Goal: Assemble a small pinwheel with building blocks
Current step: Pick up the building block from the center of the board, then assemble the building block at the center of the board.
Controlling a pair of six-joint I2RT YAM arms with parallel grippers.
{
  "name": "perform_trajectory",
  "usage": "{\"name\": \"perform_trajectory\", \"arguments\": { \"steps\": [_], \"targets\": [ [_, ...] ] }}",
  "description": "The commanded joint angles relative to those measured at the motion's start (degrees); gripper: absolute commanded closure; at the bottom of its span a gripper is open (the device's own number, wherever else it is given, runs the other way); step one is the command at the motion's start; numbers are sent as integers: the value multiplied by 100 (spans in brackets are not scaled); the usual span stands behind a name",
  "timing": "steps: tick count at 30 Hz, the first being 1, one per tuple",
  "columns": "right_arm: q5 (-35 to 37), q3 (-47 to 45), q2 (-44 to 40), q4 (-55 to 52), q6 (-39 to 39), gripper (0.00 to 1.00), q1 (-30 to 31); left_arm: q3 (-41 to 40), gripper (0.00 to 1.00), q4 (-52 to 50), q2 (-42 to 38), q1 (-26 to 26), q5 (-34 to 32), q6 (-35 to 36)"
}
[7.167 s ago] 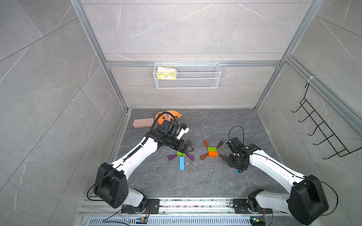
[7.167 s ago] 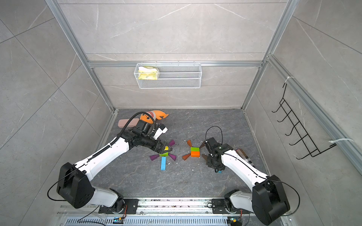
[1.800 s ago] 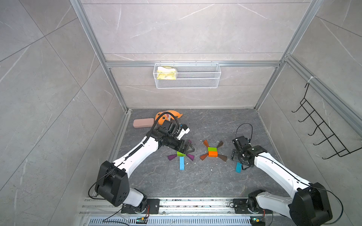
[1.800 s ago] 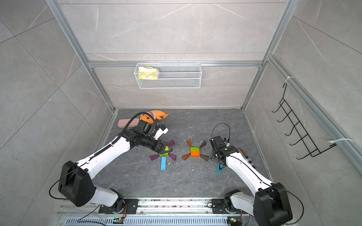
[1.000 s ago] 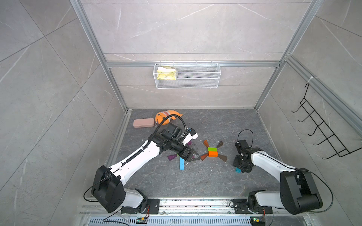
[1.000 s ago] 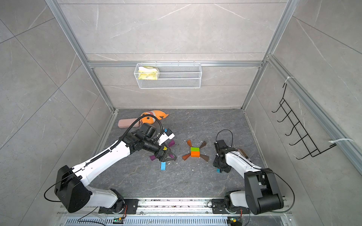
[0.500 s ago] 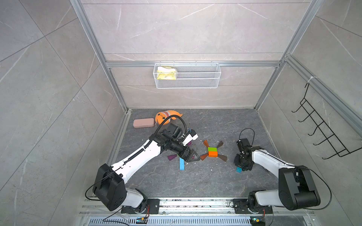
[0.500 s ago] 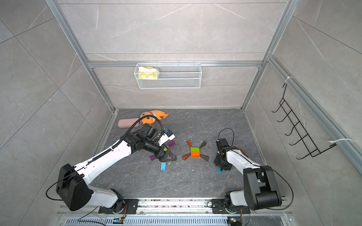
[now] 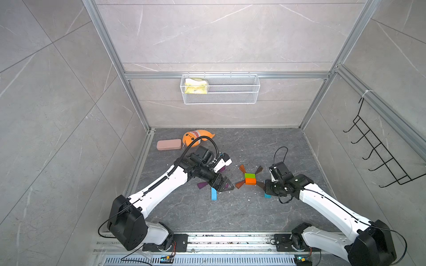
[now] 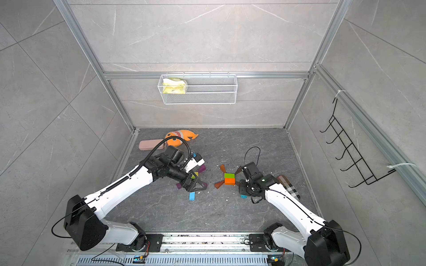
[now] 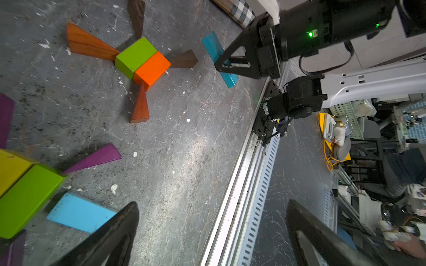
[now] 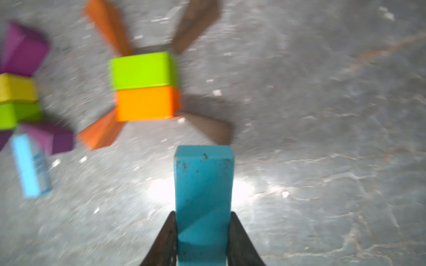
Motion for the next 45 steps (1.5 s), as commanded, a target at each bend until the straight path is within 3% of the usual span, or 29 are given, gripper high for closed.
{"name": "perform_trajectory", "arguments": {
  "steps": [1,7,12,19,45],
  "targets": [
    [117,168,277,-519,52,80,445,-200,0,125,-621,221,-205,-187],
    [169,34,954,47,491,80,1062,-1040,0,457,-1084,519,-402,-1019],
    [340,191,1708,435,628,80,1416,-1292,0,418,-1110,689,-468,-1307],
    [541,365,2433,701,685,80,1530,-1353,0,528,-1248,914,-433,-1260],
    [1031,1072,3142,152,1225,76,1559,-1379,0,756,-1360,1132,52,-1235]
  ]
}}
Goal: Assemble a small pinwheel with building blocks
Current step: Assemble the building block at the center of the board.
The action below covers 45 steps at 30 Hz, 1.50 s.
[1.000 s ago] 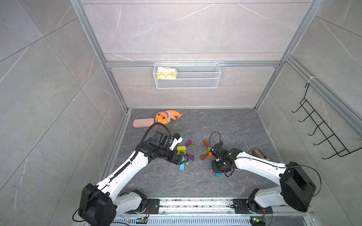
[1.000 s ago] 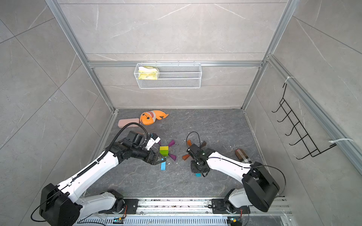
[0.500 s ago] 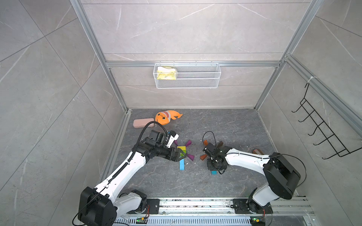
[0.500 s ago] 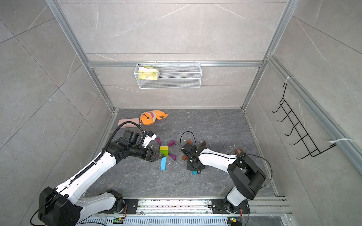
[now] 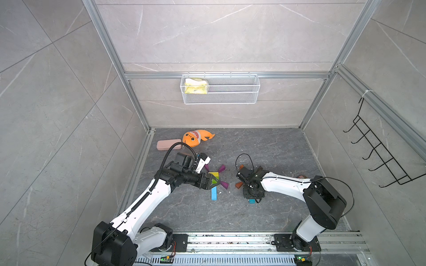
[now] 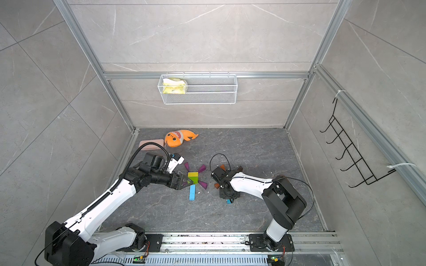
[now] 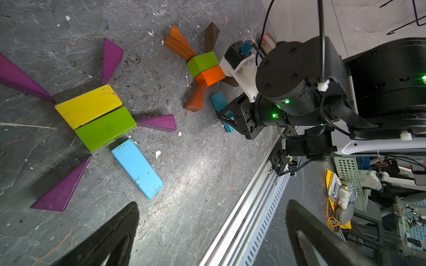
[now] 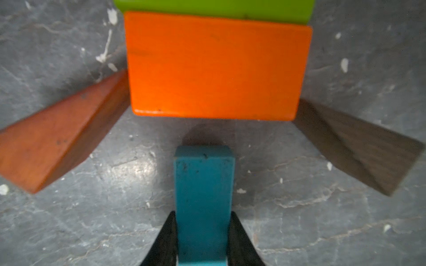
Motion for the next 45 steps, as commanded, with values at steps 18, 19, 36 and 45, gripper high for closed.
{"name": "perform_trajectory", "arguments": {
  "steps": [18,19,36,45],
  "targets": [
    [261,340,336,-220,131,75,-5,19,0,161,-133,25,210,-12],
    [268,342,343,-222,120,75,-13,24,0,165,-134,33,214,-15],
    [261,296,397,-130,153,61,-99,30,0,168,-66,32,314,7],
    [269,253,268,-92,145,52,-98,27,0,164,-72,33,340,10]
  ]
}}
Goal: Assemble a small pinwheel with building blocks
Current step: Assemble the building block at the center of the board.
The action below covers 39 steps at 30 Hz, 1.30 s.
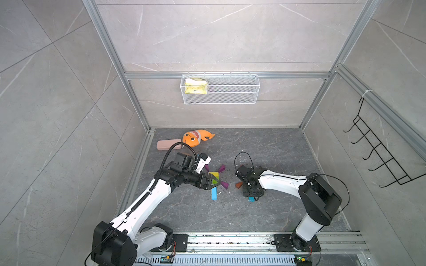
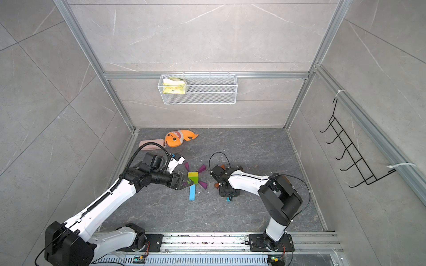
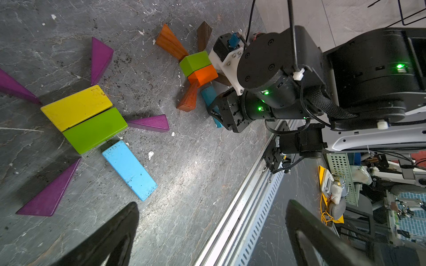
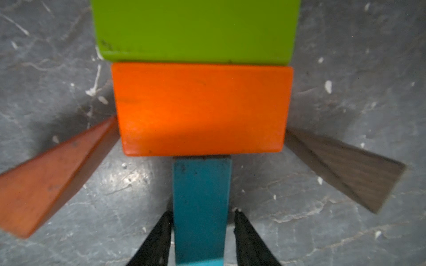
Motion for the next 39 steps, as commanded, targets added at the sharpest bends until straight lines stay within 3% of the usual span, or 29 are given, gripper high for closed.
{"name": "perform_trajectory", "arguments": {
  "steps": [1,9,25,29,34,39],
  "targets": [
    [53,-13,-58,-22,40,53,-19,27,0,146,-74,35,182,10],
    [36,-66,-39,65,-35,64,-15,28,0,138,-68,34,196,13],
    [71,-45,-37,61,-121,64,-15,39,0,132,-21,33,241,9],
    [84,-59,-36,53,-102,61,-10,36,0,138,-19,33,245,7],
    [137,-90,-121,52,-107,49,-11,37,0,139,-19,31,263,10],
    [174,-107,-367,-64,-133,45,-11,44,0,146,2,34,284,15]
  ]
}}
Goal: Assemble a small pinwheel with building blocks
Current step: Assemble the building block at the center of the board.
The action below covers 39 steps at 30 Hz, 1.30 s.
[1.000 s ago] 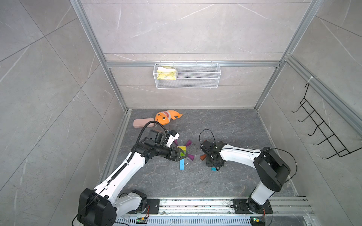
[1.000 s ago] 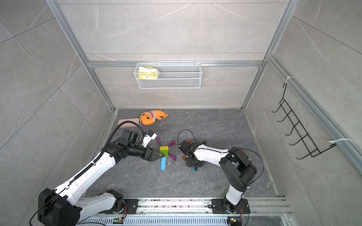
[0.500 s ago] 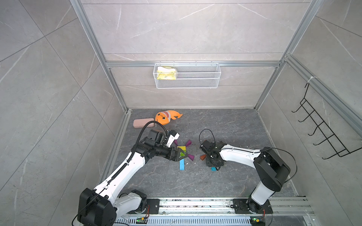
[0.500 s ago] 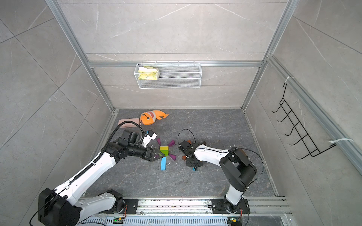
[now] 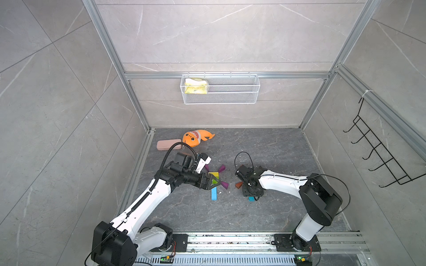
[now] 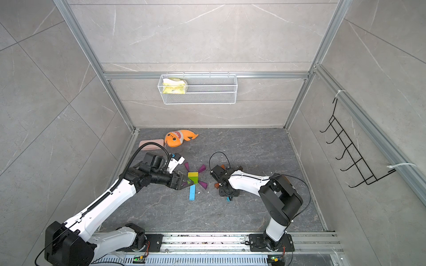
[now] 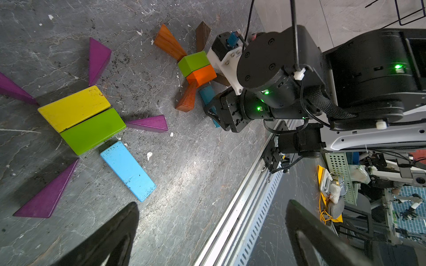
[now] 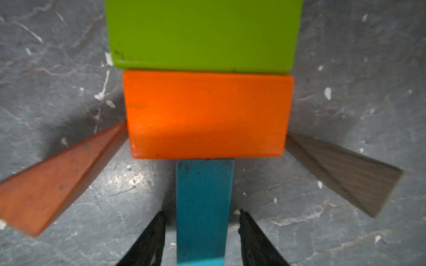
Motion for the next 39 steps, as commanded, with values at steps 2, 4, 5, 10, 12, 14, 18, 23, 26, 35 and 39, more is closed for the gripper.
{"name": "perform_trajectory", "arguments": {
  "steps": [2,4,5,10,12,14,18,23,26,35,39],
  "targets": [
    [115,-109,-475,-205,-70,44,37,54,0,136,2,34,248,20],
    [119,-159,-722,-286,-44,43,126,56,0,123,3,34,252,31],
    [133,-188,-869,-350,-10,43,183,57,0,127,0,34,239,33],
    [213,-364,-1505,-758,300,42,504,53,0,114,9,35,200,44],
    [135,-513,-1596,-722,382,42,567,67,0,114,20,34,189,58],
    [113,-611,-1545,-597,408,44,620,74,0,115,35,34,182,62],
    [89,-558,-1169,-400,348,44,639,92,0,88,65,34,170,77],
    [174,-342,-722,-285,268,43,639,65,0,86,63,38,145,85],
    [241,-253,-521,-320,253,45,639,74,0,80,89,34,143,92],
    [223,-367,-402,-195,266,47,639,112,0,65,170,40,164,112],
    [286,-349,-386,-269,268,48,639,97,0,61,177,38,163,112]
  ]
}}
